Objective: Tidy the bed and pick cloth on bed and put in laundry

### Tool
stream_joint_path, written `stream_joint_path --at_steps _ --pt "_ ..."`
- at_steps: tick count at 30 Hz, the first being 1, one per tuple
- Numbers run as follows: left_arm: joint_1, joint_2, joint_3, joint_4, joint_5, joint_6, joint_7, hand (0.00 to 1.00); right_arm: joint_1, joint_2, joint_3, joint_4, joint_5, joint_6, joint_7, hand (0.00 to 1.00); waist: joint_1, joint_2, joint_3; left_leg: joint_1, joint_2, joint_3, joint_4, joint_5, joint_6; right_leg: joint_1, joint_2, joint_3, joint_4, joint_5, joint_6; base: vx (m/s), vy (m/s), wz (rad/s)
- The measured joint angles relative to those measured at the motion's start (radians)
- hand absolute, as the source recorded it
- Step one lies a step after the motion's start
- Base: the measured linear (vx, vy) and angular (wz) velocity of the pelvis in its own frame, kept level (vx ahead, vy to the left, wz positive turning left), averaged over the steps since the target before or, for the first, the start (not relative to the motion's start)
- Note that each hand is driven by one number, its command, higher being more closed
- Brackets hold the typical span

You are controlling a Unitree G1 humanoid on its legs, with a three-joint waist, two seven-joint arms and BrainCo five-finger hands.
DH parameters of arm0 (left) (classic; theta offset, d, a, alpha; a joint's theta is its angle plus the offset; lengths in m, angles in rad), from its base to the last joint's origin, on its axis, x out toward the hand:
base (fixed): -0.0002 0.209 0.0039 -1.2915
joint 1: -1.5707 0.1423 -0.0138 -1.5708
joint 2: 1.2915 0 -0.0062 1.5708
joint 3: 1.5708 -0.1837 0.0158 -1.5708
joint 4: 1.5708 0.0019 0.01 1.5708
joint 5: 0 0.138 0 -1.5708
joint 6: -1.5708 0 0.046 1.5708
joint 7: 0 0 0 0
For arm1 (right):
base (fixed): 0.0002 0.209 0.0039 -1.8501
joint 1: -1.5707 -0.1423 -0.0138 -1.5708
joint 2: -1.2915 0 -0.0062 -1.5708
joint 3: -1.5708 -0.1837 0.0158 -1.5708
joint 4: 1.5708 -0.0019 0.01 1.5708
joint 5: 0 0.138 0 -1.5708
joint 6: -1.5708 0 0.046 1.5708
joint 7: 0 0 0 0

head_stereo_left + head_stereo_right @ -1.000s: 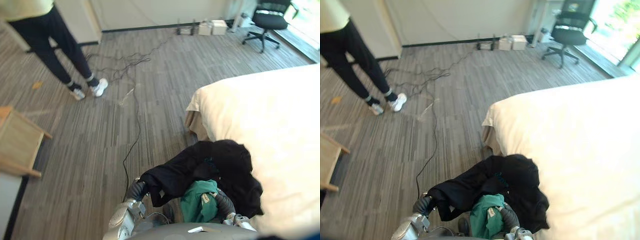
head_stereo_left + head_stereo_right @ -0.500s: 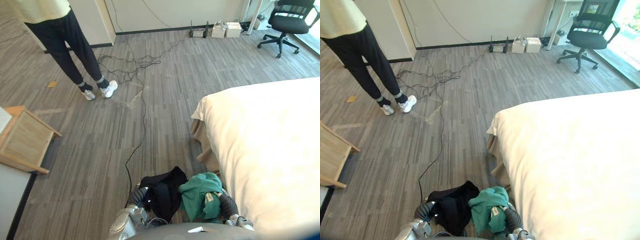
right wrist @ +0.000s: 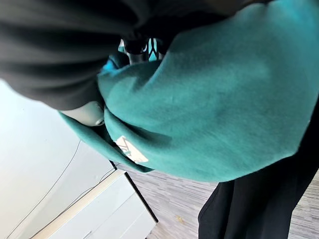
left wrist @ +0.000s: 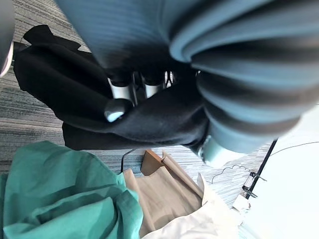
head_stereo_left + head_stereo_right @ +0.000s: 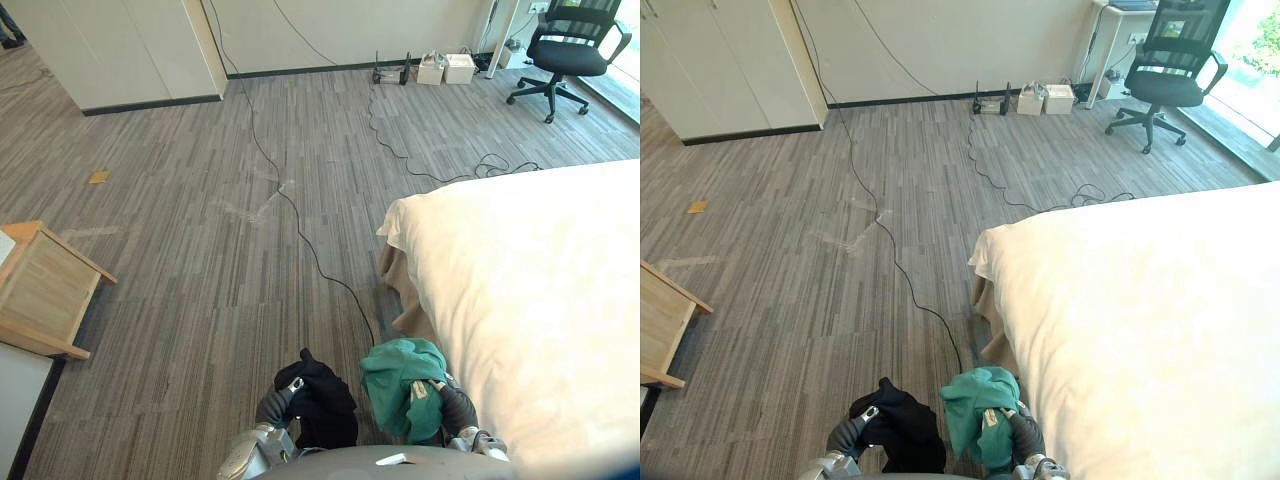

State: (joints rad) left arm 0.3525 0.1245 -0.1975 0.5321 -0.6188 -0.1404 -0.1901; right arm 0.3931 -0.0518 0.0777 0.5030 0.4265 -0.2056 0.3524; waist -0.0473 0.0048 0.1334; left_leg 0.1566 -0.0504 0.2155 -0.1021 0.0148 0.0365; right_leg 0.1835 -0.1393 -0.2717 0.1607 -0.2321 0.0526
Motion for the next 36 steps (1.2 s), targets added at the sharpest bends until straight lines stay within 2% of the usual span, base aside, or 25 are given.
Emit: stream_joint_path --at_steps 6,8,9,10,12,13,14,15,17,19,22,24,26,28,29,30,31,33,34,36 --pt "0.046 -0.001 -0.069 0.025 -0.002 -0.099 0.005 1.00 -0.004 -0.006 0.032 0.080 -0.001 -0.032 -0.055 1.00 0.007 0.000 -0.001 0.001 0.003 -0.006 0.002 -0.001 -0.001 0.017 0.010 -0.007 -0.033 0.012 -0.001 0.01 -0.016 0.04" --pt "0.047 -0.002 -0.076 0.051 -0.026 -0.160 0.020 1.00 -0.012 -0.008 0.041 0.119 -0.001 -0.064 -0.098 1.00 0.013 -0.002 -0.002 0.002 0.003 -0.015 0.004 -0.002 -0.003 0.034 0.013 -0.021 -0.049 0.013 -0.001 0.00 -0.043 0.14" --pt "0.048 -0.002 -0.076 0.056 -0.026 -0.169 0.026 1.00 -0.016 -0.008 0.043 0.126 -0.001 -0.065 -0.103 1.00 0.013 -0.003 -0.003 0.001 0.002 -0.017 0.004 -0.003 -0.004 0.034 0.013 -0.023 -0.049 0.013 -0.001 0.00 -0.042 0.13" --pt "0.050 -0.001 -0.074 0.072 -0.026 -0.201 0.046 1.00 -0.030 -0.009 0.048 0.145 -0.010 -0.065 -0.113 1.00 0.014 -0.006 -0.005 -0.004 0.002 -0.028 0.012 -0.006 -0.007 0.034 0.012 -0.033 -0.051 0.012 -0.001 0.03 -0.044 0.26" --pt "0.039 0.003 -0.056 0.075 -0.024 -0.225 0.067 1.00 -0.044 -0.025 0.049 0.166 -0.043 -0.062 -0.120 1.00 0.020 -0.011 -0.003 -0.099 0.015 -0.034 0.205 -0.091 -0.017 0.033 0.005 -0.054 -0.049 0.012 -0.001 0.05 -0.037 0.24" --pt "0.030 0.002 -0.038 0.075 -0.023 -0.228 0.078 1.00 -0.044 -0.032 0.051 0.168 -0.057 -0.062 -0.119 1.00 0.038 -0.009 0.004 -0.159 0.028 -0.031 0.330 -0.124 -0.035 0.035 0.003 -0.061 -0.049 0.012 -0.001 0.01 -0.034 0.22" --pt "0.017 -0.001 -0.004 0.075 -0.023 -0.228 0.088 1.00 -0.045 -0.046 0.052 0.165 -0.060 -0.062 -0.118 1.00 0.043 -0.009 0.019 -0.238 0.045 -0.032 0.503 -0.143 -0.063 0.047 0.005 -0.080 -0.051 0.011 -0.003 -0.02 -0.027 0.30" --pt "0.010 -0.003 0.018 0.075 -0.023 -0.228 0.088 1.00 -0.045 -0.055 0.053 0.159 -0.060 -0.064 -0.118 1.00 0.043 -0.003 0.035 -0.283 0.062 -0.033 0.610 -0.144 -0.065 0.068 0.011 -0.099 -0.054 0.010 -0.005 -0.04 -0.013 0.34" --pt "0.007 -0.005 0.043 0.073 -0.021 -0.223 0.088 1.00 -0.045 -0.080 0.053 0.157 -0.060 -0.066 -0.116 1.00 0.051 0.015 0.050 -0.321 0.086 -0.031 0.714 -0.144 -0.065 0.104 0.024 -0.127 -0.056 0.003 -0.010 -0.02 0.021 0.36" --pt "0.001 -0.005 0.043 0.070 -0.018 -0.213 0.088 1.00 -0.043 -0.085 0.046 0.157 -0.061 -0.066 -0.112 1.00 0.054 0.015 0.052 -0.316 0.078 -0.030 0.686 -0.144 -0.065 0.109 0.022 -0.153 -0.057 0.004 -0.009 0.00 0.033 0.50" --pt "-0.017 -0.019 0.042 0.067 -0.016 -0.187 0.088 1.00 -0.041 -0.084 0.024 0.143 -0.079 -0.066 -0.097 1.00 0.051 0.021 0.060 -0.282 0.061 0.000 0.540 -0.144 -0.065 0.100 0.021 -0.208 -0.058 0.010 -0.003 -0.04 0.037 0.62" --pt "0.001 -0.034 0.040 0.069 -0.015 -0.176 0.088 1.00 -0.033 -0.081 0.017 0.143 -0.100 -0.072 -0.088 1.00 0.059 0.020 0.061 -0.255 0.046 0.005 0.456 -0.136 -0.053 0.104 0.021 -0.237 -0.071 0.016 0.000 -0.08 0.027 0.41" --pt "0.022 -0.036 0.040 0.069 -0.008 -0.176 0.088 1.00 -0.033 -0.077 0.017 0.140 -0.116 -0.084 -0.080 1.00 0.069 0.020 0.061 -0.251 0.046 0.024 0.437 -0.137 -0.049 0.104 0.023 -0.238 -0.076 0.020 0.003 -0.09 0.037 0.15" --pt "0.039 -0.037 0.040 0.070 0.025 -0.176 0.087 1.00 -0.032 -0.077 0.017 0.138 -0.120 -0.098 -0.078 1.00 0.069 0.026 0.057 -0.245 0.050 0.039 0.430 -0.165 -0.009 0.101 0.027 -0.237 -0.072 0.014 0.009 -0.06 0.054 0.08" --pt "0.060 -0.040 0.041 0.071 0.035 -0.176 0.087 1.00 -0.033 -0.076 0.017 0.132 -0.127 -0.100 -0.077 1.00 0.070 0.032 0.052 -0.244 0.052 0.052 0.433 -0.194 0.033 0.092 0.024 -0.231 -0.046 -0.007 0.021 -0.02 0.043 -0.01" --pt "0.064 -0.040 0.043 0.071 0.043 -0.177 0.087 1.00 -0.033 -0.075 0.017 0.126 -0.129 -0.100 -0.076 1.00 0.072 0.031 0.050 -0.245 0.052 0.056 0.439 -0.199 0.039 0.085 0.018 -0.225 -0.031 -0.017 0.025 -0.01 0.077 -0.19" --pt "0.069 -0.040 0.043 0.070 0.052 -0.180 0.087 1.00 -0.023 -0.075 0.018 0.101 -0.137 -0.101 -0.071 1.00 0.092 0.029 0.043 -0.245 0.049 0.077 0.451 -0.220 0.047 0.061 -0.003 -0.204 0.017 -0.047 0.031 0.06 0.099 -0.38" --pt "0.077 -0.040 0.043 0.071 0.055 -0.180 0.086 1.00 0.000 -0.074 0.024 0.092 -0.138 -0.112 -0.050 1.00 0.102 0.016 0.017 -0.246 0.036 0.093 0.458 -0.260 0.060 0.030 -0.035 -0.176 0.091 -0.075 0.061 0.14 0.120 -0.37" --pt "0.082 -0.034 0.042 0.083 0.061 -0.193 0.084 1.00 0.010 -0.071 0.044 0.088 -0.146 -0.147 -0.034 1.00 0.091 -0.001 0.006 -0.238 0.021 0.102 0.465 -0.289 0.079 -0.123 -0.105 -0.078 0.495 -0.076 0.081 0.17 0.077 -0.13" --pt "0.083 -0.021 0.041 0.085 0.062 -0.203 0.079 1.00 0.020 -0.058 0.048 0.088 -0.147 -0.172 -0.027 1.00 0.077 -0.011 0.014 -0.205 0.002 0.101 0.459 -0.298 0.081 -0.199 -0.146 -0.038 0.713 0.008 0.065 0.18 0.065 0.01"
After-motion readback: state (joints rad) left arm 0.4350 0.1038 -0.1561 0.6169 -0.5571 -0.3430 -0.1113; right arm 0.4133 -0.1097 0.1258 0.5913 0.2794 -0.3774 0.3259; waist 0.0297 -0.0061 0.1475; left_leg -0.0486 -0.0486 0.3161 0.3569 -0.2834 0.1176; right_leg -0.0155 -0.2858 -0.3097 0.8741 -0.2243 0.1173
